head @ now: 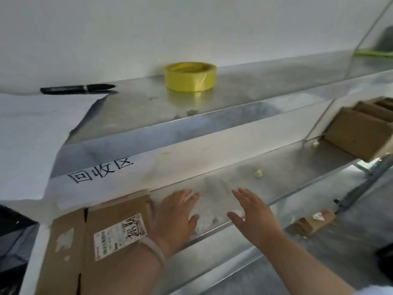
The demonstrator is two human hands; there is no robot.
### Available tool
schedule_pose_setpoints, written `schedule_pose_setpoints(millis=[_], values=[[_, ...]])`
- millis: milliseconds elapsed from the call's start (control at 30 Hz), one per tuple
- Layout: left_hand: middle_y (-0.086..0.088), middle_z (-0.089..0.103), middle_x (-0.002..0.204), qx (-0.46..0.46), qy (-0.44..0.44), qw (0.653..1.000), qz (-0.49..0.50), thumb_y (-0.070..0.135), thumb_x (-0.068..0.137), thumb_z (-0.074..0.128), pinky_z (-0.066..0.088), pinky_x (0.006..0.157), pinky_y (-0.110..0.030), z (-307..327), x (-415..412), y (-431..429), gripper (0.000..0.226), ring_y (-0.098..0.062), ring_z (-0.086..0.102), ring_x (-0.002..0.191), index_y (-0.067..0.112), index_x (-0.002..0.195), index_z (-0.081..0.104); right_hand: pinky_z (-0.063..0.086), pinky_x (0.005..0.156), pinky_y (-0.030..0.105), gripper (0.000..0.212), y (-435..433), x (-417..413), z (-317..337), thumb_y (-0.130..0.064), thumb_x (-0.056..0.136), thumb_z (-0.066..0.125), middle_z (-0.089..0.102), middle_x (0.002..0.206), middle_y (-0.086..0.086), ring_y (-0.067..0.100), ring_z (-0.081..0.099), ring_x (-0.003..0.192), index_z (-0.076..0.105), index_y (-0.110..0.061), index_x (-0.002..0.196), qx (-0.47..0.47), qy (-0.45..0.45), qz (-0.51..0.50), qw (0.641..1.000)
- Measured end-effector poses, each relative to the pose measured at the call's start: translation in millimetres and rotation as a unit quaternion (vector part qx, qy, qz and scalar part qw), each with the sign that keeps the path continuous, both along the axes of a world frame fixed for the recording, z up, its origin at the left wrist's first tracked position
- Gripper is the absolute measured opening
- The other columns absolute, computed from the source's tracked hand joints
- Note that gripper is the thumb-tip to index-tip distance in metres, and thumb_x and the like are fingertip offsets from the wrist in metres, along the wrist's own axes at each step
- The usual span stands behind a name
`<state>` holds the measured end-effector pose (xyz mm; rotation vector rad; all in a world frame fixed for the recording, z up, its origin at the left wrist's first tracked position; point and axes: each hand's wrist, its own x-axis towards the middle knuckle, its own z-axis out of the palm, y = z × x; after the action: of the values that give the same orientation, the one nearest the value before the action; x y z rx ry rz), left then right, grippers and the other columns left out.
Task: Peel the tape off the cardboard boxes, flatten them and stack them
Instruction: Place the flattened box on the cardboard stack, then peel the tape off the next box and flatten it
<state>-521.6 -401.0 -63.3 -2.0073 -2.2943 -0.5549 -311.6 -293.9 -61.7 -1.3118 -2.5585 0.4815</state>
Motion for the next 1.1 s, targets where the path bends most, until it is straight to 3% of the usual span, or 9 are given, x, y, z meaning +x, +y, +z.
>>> schedule_pose_setpoints(millis=[233,500,733,1033,1100], values=[[-0.004,0.061,0.126,0.02,0.017,0.997,-0.073,0.051,0.078,0.046,0.05,0.092,-0.045,25,142,120,0.058,-0.025,0.059,0.113,0.022,0.126,0.06,-0.001,0.119,0.028,0.074,73,160,37,-0.063,0.095,0.038,0.006,0.163,-0.009,0.011,0.001,0.15,0.008,-0.032,0.155,0.055,-0.045,-0.071,0.995],[-0.005,0.057,0.13,0.033,0.009,0.99,-0.138,0.052,0.081,0.045,0.047,0.097,-0.046,47,294,230,0.058,-0.025,0.057,0.118,0.023,0.131,0.056,0.0,0.122,0.03,0.078,143,308,56,-0.064,0.092,0.042,0.005,0.163,-0.01,0.01,0.0,0.15,0.008,-0.033,0.155,0.075,-0.018,-0.163,0.984],[-0.007,0.052,0.138,0.027,-0.023,0.98,-0.197,0.053,0.085,0.043,0.046,0.099,-0.045,44,375,311,0.06,-0.029,0.053,0.12,0.025,0.137,0.05,-0.008,0.112,0.02,0.077,193,378,50,-0.061,0.093,0.043,0.007,0.163,-0.01,0.008,0.001,0.149,0.009,-0.031,0.155,0.072,-0.007,-0.21,0.975],[0.003,0.025,0.155,-0.013,-0.058,0.977,-0.203,0.067,0.081,0.015,0.025,0.115,-0.035,15,424,440,0.077,-0.017,0.023,0.142,0.033,0.15,0.021,0.003,0.119,0.026,0.082,314,422,28,-0.062,0.091,0.048,0.006,0.163,-0.013,0.008,0.0,0.149,0.007,-0.031,0.156,0.003,0.005,-0.242,0.97],[0.004,0.02,0.157,-0.029,-0.079,0.976,-0.203,0.067,0.083,0.019,0.024,0.116,-0.036,15,433,471,0.076,-0.017,0.02,0.143,0.034,0.151,0.016,0.003,0.118,0.026,0.081,342,427,30,-0.061,0.092,0.048,0.004,0.163,-0.014,0.008,0.0,0.149,0.007,-0.032,0.156,-0.021,-0.001,-0.245,0.969]])
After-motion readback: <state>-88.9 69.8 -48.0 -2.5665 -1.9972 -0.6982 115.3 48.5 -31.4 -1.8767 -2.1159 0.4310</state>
